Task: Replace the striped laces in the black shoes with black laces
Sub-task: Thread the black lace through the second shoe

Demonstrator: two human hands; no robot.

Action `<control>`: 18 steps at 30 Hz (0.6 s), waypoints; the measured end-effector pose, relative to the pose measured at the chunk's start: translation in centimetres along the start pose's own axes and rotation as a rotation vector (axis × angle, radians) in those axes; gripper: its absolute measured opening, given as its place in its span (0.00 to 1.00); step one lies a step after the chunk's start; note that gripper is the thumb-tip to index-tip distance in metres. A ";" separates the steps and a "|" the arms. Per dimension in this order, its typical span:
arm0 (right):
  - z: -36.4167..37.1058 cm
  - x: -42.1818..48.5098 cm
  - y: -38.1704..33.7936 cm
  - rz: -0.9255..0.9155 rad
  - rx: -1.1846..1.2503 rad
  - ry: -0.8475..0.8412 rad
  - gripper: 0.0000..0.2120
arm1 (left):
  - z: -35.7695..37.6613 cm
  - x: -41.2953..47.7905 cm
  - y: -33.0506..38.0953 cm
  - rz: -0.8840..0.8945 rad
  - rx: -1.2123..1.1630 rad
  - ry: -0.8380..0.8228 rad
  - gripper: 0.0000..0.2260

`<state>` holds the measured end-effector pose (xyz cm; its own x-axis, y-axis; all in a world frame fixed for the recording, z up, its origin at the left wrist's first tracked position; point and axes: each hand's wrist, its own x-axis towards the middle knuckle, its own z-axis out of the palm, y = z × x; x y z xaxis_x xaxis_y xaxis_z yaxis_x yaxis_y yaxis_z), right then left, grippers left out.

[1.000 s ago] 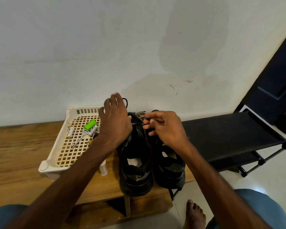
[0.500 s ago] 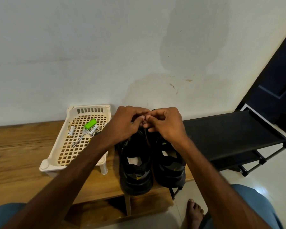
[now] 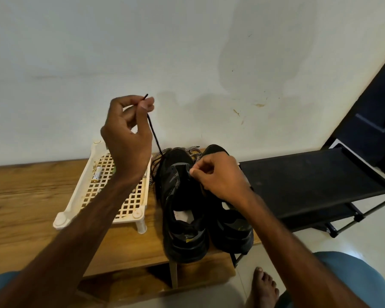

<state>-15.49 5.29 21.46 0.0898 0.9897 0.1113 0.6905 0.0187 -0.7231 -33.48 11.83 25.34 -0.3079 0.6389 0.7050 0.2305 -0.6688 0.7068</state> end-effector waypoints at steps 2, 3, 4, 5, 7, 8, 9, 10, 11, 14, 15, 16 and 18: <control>1.2 0.0 -0.4 -0.011 -0.029 0.018 0.11 | -0.6 0.1 -0.5 0.083 0.134 -0.006 0.09; 1.9 0.1 -0.6 0.002 -0.035 0.030 0.13 | -0.8 0.0 -0.9 0.157 0.207 -0.064 0.08; 2.4 0.2 -0.7 0.022 -0.047 0.040 0.15 | -0.9 -0.1 -1.3 0.222 0.255 -0.152 0.06; 2.9 0.3 -0.8 0.045 -0.066 0.049 0.15 | -0.8 -0.3 -1.6 0.241 0.279 -0.262 0.04; 3.4 0.5 -1.0 0.086 -0.105 0.077 0.11 | -0.3 -0.9 -2.1 0.169 0.338 -0.479 0.02; 3.6 0.6 -1.1 0.107 -0.115 0.091 0.10 | 0.0 -1.3 -2.4 0.113 0.380 -0.559 0.02; 3.6 0.8 -1.2 0.130 -0.119 0.099 0.10 | 0.3 -1.9 -2.8 0.053 0.416 -0.619 0.03; 3.7 0.9 -1.4 0.151 -0.125 0.097 0.10 | 0.5 -2.5 -3.1 -0.006 0.437 -0.666 0.03; 3.7 1.0 -1.5 0.163 -0.138 0.086 0.11 | 0.6 -2.9 -3.4 -0.056 0.455 -0.700 0.03; 3.9 1.2 -1.8 0.166 -0.200 0.056 0.11 | 0.7 -3.9 -4.1 -0.137 0.526 -0.731 0.03; 4.0 1.2 -1.9 0.162 -0.222 0.062 0.10 | 0.6 -4.1 -4.3 -0.164 0.537 -0.727 0.02; 4.0 1.2 -1.9 0.158 -0.241 0.072 0.09 | 0.7 -4.3 -4.4 -0.190 0.535 -0.717 0.02; 3.8 1.3 -2.0 0.155 -0.254 0.078 0.09 | 0.8 -4.9 -4.4 -0.227 0.523 -0.684 0.02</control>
<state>-19.47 7.07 20.40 0.2562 0.9639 0.0722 0.8209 -0.1776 -0.5428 -32.28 11.91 18.85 0.1830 0.9339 0.3071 0.6744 -0.3465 0.6520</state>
